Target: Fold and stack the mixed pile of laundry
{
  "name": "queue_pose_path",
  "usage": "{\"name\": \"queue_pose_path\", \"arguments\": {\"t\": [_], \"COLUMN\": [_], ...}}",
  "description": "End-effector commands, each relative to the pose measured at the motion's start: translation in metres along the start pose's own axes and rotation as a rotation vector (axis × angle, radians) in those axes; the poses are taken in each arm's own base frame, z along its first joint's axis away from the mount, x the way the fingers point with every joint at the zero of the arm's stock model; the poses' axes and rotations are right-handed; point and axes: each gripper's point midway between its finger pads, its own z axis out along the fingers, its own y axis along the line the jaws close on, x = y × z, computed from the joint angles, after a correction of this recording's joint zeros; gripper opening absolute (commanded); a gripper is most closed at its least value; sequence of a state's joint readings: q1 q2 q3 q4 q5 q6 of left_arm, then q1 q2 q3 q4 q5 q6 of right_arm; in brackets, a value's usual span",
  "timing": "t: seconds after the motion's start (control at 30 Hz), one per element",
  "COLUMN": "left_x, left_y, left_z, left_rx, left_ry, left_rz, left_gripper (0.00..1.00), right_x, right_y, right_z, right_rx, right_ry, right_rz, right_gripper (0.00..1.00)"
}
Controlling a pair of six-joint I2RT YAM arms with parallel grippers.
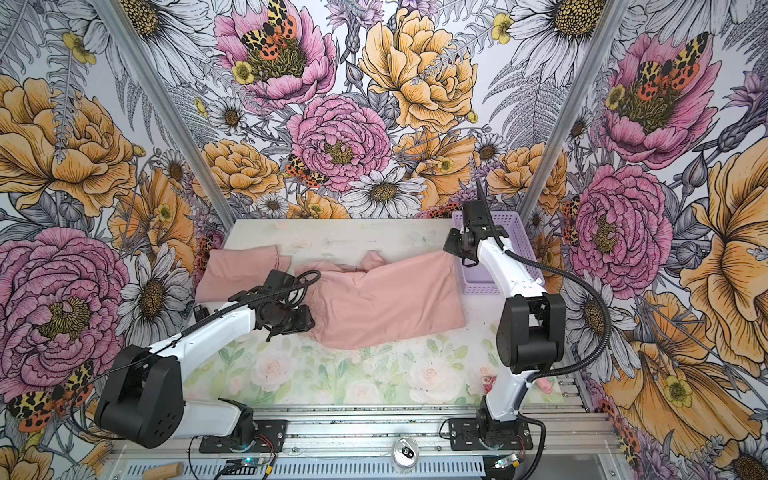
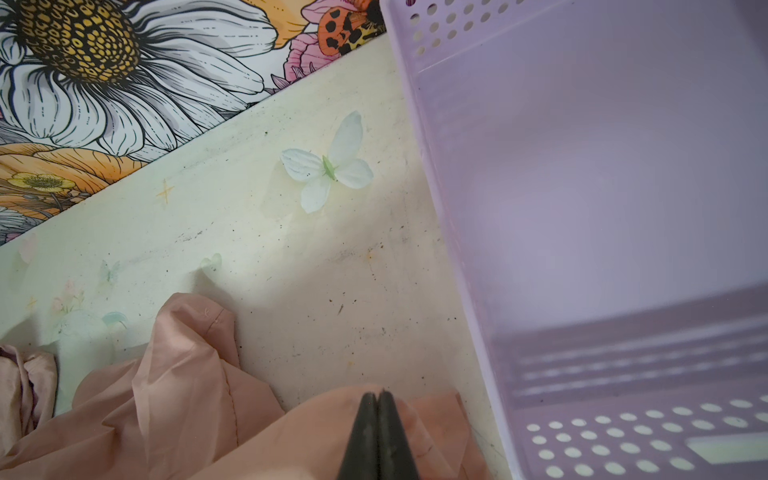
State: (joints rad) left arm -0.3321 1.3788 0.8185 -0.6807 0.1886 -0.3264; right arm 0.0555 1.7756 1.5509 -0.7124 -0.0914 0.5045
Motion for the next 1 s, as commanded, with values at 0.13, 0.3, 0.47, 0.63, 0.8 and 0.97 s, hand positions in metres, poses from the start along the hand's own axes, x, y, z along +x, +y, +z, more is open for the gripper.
{"name": "queue_pose_path", "arguments": {"t": [0.13, 0.3, 0.47, 0.63, 0.8, 0.97], "left_x": [-0.008, -0.041, -0.066, -0.085, -0.093, -0.092], "left_y": [-0.016, -0.018, -0.016, -0.015, -0.014, -0.011], "left_z": [-0.015, -0.077, -0.114, -0.127, -0.128, -0.128], "left_rx": [0.117, 0.176, 0.186, 0.194, 0.191, 0.181], "left_ry": [-0.052, -0.205, -0.263, -0.285, -0.286, -0.281], "left_rz": [-0.031, -0.097, -0.114, -0.118, -0.104, -0.101], "left_gripper": [0.00, 0.00, 0.00, 0.00, 0.00, 0.00], "right_x": [-0.008, 0.027, 0.099, 0.188, 0.235, 0.256], "right_y": [-0.002, -0.017, -0.032, -0.046, -0.058, -0.063], "right_z": [0.003, -0.034, -0.058, -0.047, -0.027, -0.003], "right_rx": [-0.012, 0.013, -0.010, 0.011, 0.090, 0.095], "right_ry": [-0.002, 0.009, 0.103, 0.264, 0.323, 0.373], "right_rz": [-0.029, -0.031, 0.017, 0.079, 0.076, 0.098], "right_gripper": [0.23, 0.54, 0.56, 0.53, 0.51, 0.47]}}
